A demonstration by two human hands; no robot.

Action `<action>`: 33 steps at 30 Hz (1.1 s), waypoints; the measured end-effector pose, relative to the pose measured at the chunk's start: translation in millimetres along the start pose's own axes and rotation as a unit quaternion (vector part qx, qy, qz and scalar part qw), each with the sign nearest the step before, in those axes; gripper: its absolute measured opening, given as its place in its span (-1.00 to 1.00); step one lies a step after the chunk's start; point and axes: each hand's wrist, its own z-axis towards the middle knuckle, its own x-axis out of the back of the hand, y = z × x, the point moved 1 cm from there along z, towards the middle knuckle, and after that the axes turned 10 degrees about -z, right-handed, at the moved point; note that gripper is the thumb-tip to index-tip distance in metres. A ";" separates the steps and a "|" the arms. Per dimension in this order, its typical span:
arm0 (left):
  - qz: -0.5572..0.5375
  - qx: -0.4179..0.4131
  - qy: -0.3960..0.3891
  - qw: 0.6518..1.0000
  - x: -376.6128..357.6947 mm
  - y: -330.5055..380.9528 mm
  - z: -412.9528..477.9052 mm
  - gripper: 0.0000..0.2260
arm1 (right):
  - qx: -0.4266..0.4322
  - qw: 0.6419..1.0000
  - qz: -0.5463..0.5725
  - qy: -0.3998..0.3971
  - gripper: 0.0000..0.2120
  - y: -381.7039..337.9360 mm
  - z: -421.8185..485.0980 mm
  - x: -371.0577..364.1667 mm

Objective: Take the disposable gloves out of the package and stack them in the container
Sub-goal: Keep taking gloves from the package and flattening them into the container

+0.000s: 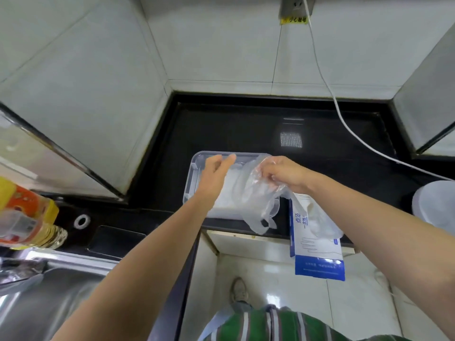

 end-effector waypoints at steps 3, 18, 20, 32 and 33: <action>0.049 0.088 -0.081 0.992 -1.6 4.2 3.7 -0.07 | -0.018 0.996 -0.046 -0.074 -0.74 -6.6 9.6 -9.5; 0.404 -0.106 0.074 0.906 24.4 -10.5 31.9 -0.78 | 0.210 0.881 -0.275 0.324 -0.79 -25.5 47.2 -29.1; 0.400 -0.100 0.080 0.907 22.1 -9.9 34.8 -0.75 | 0.232 0.903 -0.260 0.250 -0.86 -28.3 48.0 -47.5; 0.616 -0.248 -0.001 0.747 8.0 -29.6 50.9 -0.60 | -0.083 0.885 -0.453 -0.061 -0.14 39.7 77.4 -89.9; 0.605 -0.236 -0.043 0.760 2.8 -31.4 53.3 -0.61 | -0.087 0.889 -0.446 -0.061 -0.13 40.0 78.7 -90.3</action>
